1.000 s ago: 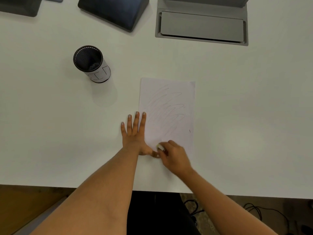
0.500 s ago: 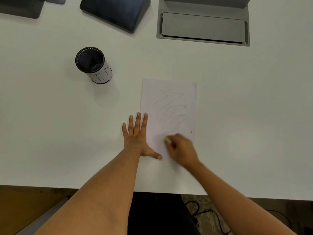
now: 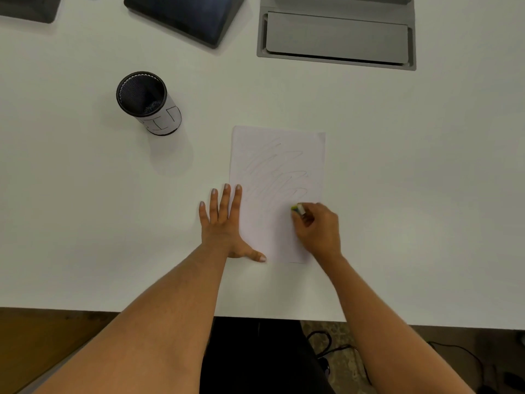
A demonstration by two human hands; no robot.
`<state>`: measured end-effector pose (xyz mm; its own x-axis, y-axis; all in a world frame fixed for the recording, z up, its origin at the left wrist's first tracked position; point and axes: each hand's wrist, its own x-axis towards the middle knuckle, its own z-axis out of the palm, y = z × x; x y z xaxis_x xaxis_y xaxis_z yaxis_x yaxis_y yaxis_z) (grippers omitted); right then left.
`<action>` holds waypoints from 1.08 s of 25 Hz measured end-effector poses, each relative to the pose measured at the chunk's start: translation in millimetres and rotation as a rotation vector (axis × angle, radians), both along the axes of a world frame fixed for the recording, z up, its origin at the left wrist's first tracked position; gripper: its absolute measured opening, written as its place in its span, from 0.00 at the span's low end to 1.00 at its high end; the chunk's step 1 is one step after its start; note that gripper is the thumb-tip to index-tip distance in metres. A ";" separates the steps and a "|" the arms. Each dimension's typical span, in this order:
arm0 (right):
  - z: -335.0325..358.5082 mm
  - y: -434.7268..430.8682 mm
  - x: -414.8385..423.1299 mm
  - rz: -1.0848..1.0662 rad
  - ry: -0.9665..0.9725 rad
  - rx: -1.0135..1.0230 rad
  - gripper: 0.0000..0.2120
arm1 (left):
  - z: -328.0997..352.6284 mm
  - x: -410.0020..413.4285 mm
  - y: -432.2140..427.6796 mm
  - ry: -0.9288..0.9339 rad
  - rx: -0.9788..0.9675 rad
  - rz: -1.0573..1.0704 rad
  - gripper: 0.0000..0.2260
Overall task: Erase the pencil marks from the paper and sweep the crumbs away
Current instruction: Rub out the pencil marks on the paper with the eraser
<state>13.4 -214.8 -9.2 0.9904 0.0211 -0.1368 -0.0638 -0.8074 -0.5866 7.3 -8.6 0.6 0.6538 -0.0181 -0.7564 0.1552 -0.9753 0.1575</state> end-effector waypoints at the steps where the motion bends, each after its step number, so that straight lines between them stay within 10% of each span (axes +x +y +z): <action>1: 0.1 -5.6 8.3 -0.045 -0.019 0.012 0.02 | 1.4 -0.1 -0.1 0.001 0.002 -0.001 0.76; 8: 6.7 33.2 -41.6 0.303 0.113 0.112 0.03 | 2.0 2.6 -3.4 0.019 0.016 0.009 0.75; 13: 2.5 -22.1 44.3 -0.098 -0.044 0.009 0.03 | 1.2 1.1 -2.0 0.001 0.013 -0.005 0.76; 18: 10.3 33.1 -35.4 0.342 0.166 0.091 0.03 | -0.9 1.8 -2.2 0.004 0.006 0.007 0.76; 23: 2.8 -22.2 49.4 -0.016 -0.033 -0.005 0.03 | -1.3 0.5 -1.7 -0.014 0.014 -0.002 0.76; 27: 8.2 25.5 -19.1 0.265 0.129 0.067 0.03 | -1.9 0.4 -1.5 -0.003 0.007 0.003 0.76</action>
